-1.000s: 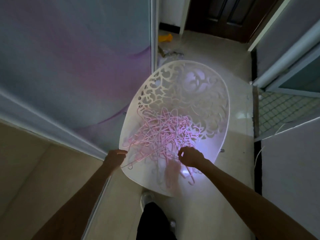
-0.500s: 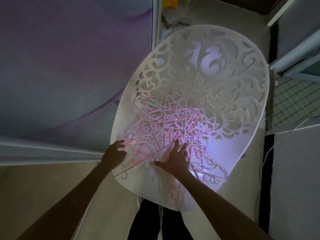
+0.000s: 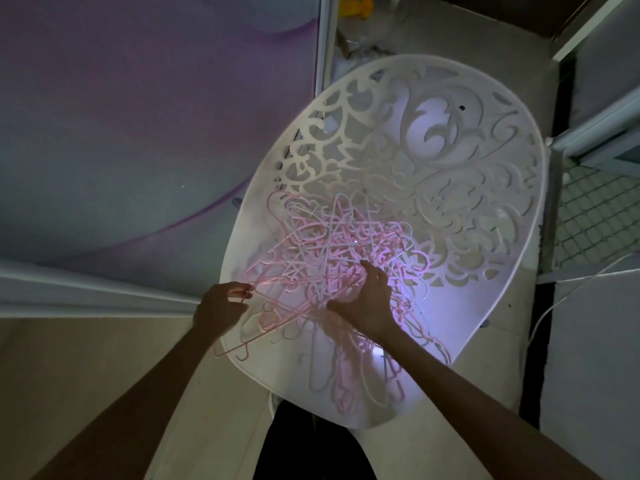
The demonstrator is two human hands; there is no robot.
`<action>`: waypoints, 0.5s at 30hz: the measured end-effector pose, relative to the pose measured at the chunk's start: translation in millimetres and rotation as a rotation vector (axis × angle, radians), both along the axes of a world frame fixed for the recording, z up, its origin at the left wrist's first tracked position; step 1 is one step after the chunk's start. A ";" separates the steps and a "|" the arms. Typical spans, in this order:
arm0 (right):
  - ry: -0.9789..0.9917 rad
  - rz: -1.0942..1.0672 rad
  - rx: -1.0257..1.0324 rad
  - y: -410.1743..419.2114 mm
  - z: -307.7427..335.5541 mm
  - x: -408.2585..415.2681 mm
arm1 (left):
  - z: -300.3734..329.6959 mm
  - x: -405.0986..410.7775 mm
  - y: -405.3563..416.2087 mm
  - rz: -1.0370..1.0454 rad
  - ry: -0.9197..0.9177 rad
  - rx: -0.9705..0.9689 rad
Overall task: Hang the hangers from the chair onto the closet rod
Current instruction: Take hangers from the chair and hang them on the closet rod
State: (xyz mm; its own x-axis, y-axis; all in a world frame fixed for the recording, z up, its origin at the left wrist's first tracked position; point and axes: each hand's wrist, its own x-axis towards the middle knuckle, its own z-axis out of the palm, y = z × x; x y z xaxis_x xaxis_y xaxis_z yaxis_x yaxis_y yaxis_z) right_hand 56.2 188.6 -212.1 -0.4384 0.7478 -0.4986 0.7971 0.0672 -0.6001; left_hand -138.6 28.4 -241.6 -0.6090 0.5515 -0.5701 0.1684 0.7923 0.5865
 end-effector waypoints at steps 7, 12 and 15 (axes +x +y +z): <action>0.282 -0.160 -0.403 30.9 23.9 3.6 | 22.2 3.6 29.8 -0.026 -0.277 0.049; 0.188 -0.065 -0.437 46.6 42.3 37.3 | 32.1 9.2 41.0 -0.073 -0.144 0.127; 0.176 -0.035 -0.502 56.4 55.6 55.2 | 39.9 5.8 44.6 -0.144 -0.150 0.129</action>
